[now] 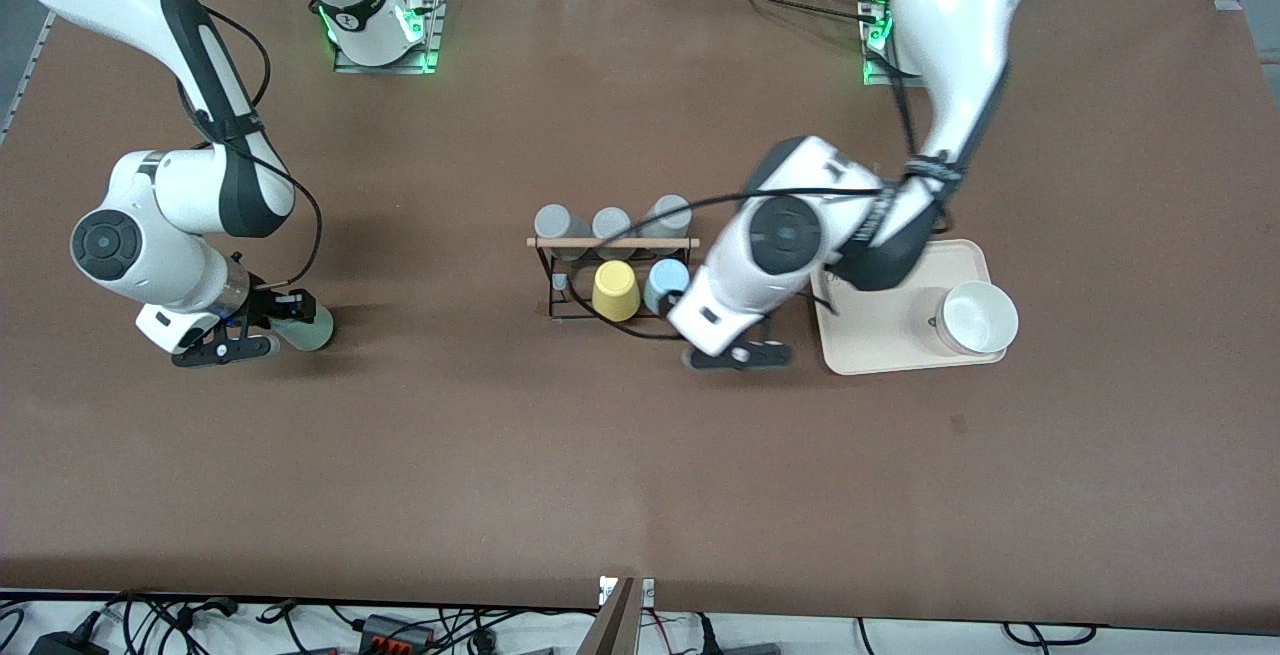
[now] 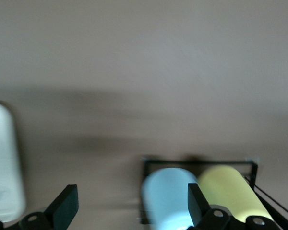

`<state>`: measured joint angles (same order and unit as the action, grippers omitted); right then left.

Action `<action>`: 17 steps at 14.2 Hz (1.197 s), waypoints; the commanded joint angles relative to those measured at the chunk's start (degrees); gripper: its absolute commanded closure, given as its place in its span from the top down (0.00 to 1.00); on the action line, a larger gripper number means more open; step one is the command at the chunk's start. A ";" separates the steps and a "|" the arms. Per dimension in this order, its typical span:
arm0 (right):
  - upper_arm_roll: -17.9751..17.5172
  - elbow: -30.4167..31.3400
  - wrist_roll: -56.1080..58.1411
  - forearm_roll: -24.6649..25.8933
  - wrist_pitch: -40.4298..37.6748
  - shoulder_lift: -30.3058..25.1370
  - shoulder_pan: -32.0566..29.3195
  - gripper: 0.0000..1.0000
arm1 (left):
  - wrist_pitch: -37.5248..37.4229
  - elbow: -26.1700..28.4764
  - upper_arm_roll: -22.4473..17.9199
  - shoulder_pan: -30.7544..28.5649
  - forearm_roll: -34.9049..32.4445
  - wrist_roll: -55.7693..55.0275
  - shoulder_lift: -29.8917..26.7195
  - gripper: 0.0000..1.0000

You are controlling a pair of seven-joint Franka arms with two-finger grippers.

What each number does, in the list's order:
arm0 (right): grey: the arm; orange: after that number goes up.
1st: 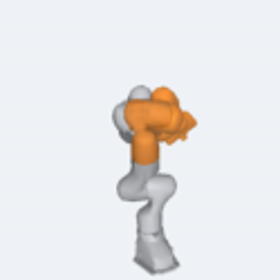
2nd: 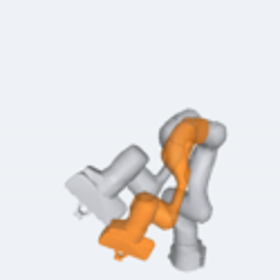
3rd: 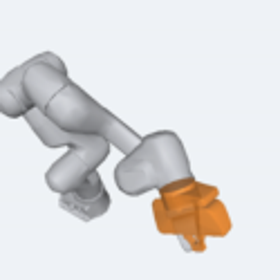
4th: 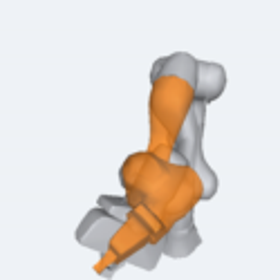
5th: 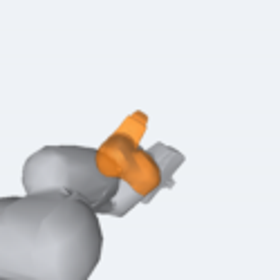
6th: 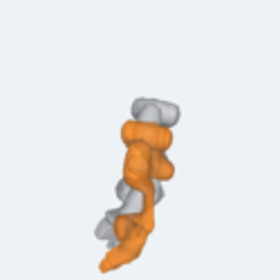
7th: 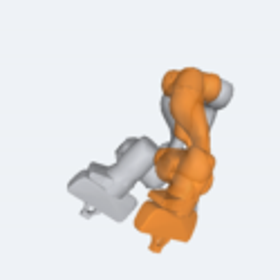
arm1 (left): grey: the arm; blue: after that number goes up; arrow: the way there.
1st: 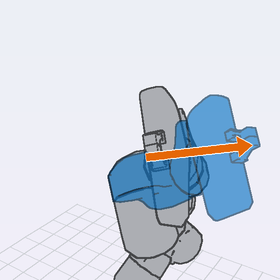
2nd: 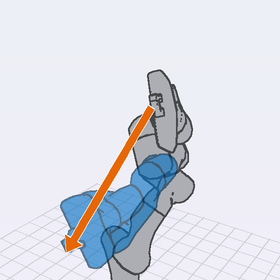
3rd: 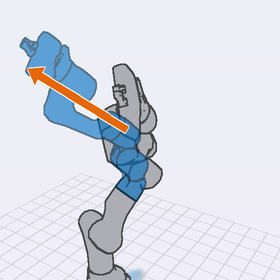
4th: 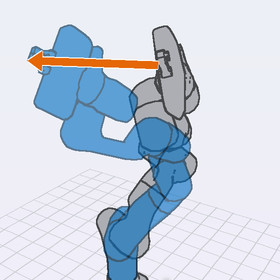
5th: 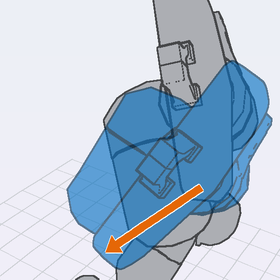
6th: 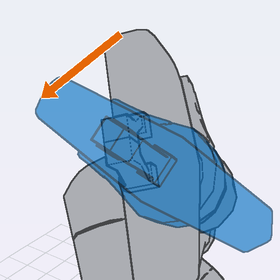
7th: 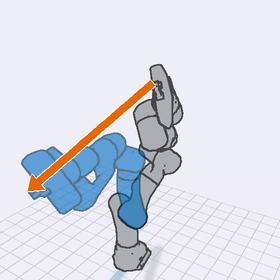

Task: Hang scattered cups on rack with three cups
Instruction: 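Withdraw the left gripper while the right gripper carries the teal cup to the rack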

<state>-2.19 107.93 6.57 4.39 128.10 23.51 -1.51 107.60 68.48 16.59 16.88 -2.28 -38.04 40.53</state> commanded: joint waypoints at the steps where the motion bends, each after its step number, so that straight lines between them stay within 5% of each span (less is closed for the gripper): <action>1: -0.09 -7.62 -4.01 -0.26 -8.63 -0.40 3.78 0.39 | -5.81 1.92 0.64 -8.07 -0.89 5.84 -5.97 1.00; 8: -0.09 -22.13 -20.52 -1.05 -22.44 2.15 14.50 0.39 | -16.63 2.97 0.99 -21.79 -0.54 19.03 -18.37 1.00; 10: -0.09 -24.16 -25.88 -2.71 -23.33 2.85 18.10 0.39 | -15.24 9.44 0.90 -22.59 -0.71 19.40 -22.05 1.00; 14: -0.09 -26.88 -37.31 -4.40 -22.63 3.90 24.70 0.39 | -4.34 30.71 3.00 -23.82 -0.36 18.88 -34.79 1.00; 17: -0.09 -29.61 -44.87 -4.39 -22.37 5.22 28.40 0.39 | -4.94 31.20 3.19 -24.17 -0.53 19.40 -35.44 1.00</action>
<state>-2.87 82.09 -34.05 0.65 106.59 26.75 24.93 101.37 95.86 19.16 -5.72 -2.30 -19.85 8.78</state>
